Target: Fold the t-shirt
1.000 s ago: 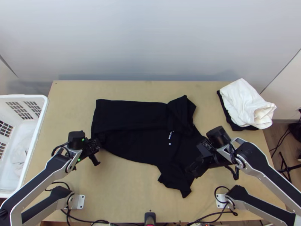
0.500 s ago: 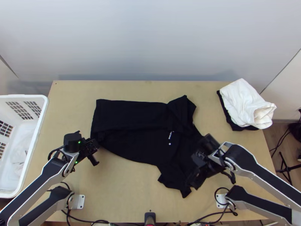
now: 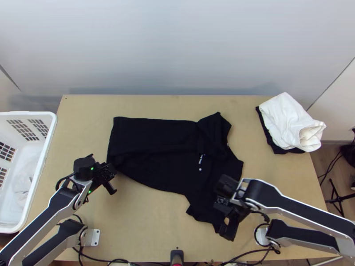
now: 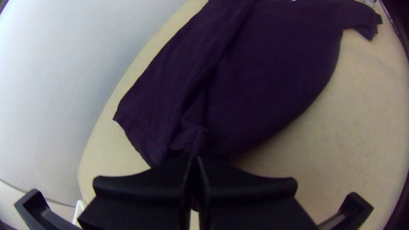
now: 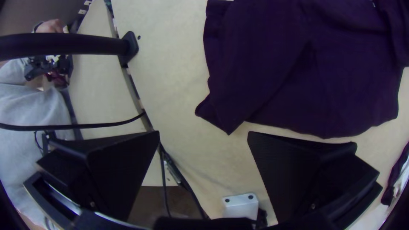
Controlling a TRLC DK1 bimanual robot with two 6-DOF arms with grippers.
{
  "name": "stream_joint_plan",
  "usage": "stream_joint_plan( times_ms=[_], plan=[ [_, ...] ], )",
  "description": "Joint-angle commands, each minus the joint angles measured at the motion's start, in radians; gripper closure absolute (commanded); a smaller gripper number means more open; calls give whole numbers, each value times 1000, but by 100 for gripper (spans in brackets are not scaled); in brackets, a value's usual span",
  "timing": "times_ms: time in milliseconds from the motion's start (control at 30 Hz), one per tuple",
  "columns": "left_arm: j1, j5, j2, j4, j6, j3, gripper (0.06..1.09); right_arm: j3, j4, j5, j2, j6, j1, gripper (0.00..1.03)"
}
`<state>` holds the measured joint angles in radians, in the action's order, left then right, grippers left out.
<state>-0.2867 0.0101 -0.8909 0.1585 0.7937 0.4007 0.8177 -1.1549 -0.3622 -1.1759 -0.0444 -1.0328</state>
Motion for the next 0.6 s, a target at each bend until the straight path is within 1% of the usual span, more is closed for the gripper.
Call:
stream_joint_plan(
  times_ms=[0, 167, 267, 300, 333, 367, 400, 433, 500, 567],
  plan=[
    [3, 1, 3, -27, -5, -2, 105, 5, 87, 117, -113, -25, -72, 7],
    [7, -1, 10, -28, -7, -2, 105, -6, 187, 174, -208, -20, -76, 8],
    [14, 1, 13, -30, -7, -2, 105, -17, 187, 193, -246, -29, -92, 21],
    [14, -1, 15, -30, -7, -5, 105, -20, 187, 193, -251, -34, -98, 28],
    [14, -1, 17, -30, -7, -5, 105, -23, 190, 193, -252, -40, -104, 40],
    [15, 1, 18, -30, -7, -5, 105, -32, 207, 193, -251, -51, -108, 62],
    [15, 1, 18, -30, -7, -5, 105, -41, 222, 193, -249, -68, -115, 93],
    [15, 1, 18, -30, -7, -5, 105, -43, 225, 193, -249, -69, -121, 99],
    [17, 1, 21, -30, -7, 1, 105, -32, 215, 193, -223, -68, -121, 100],
    [18, -1, 23, -30, -5, 7, 105, 6, 189, 224, -206, -68, -110, 100]
  ],
)
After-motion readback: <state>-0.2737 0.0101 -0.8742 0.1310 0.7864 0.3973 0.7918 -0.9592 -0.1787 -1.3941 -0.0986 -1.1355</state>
